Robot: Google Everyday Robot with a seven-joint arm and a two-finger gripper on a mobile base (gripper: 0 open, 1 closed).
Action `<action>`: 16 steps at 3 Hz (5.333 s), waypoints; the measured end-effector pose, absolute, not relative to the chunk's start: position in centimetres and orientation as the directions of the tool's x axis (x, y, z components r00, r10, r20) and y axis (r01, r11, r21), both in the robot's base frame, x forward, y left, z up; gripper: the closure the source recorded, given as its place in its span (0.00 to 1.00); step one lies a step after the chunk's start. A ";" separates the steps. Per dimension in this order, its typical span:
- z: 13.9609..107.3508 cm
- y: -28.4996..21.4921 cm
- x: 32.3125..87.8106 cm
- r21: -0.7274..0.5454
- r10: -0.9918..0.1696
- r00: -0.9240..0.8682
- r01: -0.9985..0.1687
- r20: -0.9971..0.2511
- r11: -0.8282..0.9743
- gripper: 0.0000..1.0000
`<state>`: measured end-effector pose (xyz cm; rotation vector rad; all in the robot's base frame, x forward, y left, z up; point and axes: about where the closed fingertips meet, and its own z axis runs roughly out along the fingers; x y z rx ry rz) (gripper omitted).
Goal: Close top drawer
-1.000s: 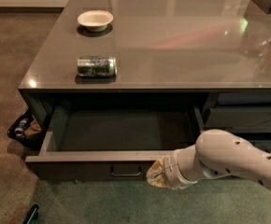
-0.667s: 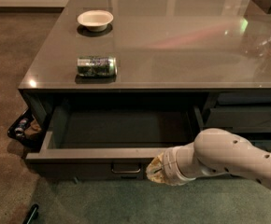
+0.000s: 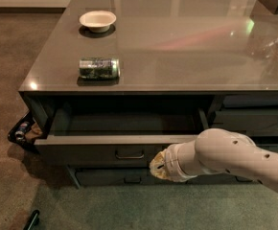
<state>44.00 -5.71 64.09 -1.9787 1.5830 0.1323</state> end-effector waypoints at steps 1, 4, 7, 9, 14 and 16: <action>64.2 -4.8 45.6 -0.418 -0.854 0.314 -0.900 -0.415 -0.128 1.00; 64.9 -2.6 49.9 -0.514 -0.857 0.381 -0.841 -0.348 -0.166 1.00; 68.0 -3.1 54.7 -0.668 -0.893 0.375 -0.734 -0.248 -0.123 1.00; 68.6 -3.5 55.6 -0.690 -0.899 0.369 -0.715 -0.237 -0.112 1.00; 71.5 -1.8 61.1 -0.782 -0.893 0.405 -0.614 -0.197 -0.106 1.00; 73.4 -5.7 54.5 -0.704 -0.926 0.269 -0.710 -0.264 -0.005 1.00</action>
Offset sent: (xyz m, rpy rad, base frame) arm 0.0764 0.0447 -0.0003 -0.0226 -0.1425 0.0917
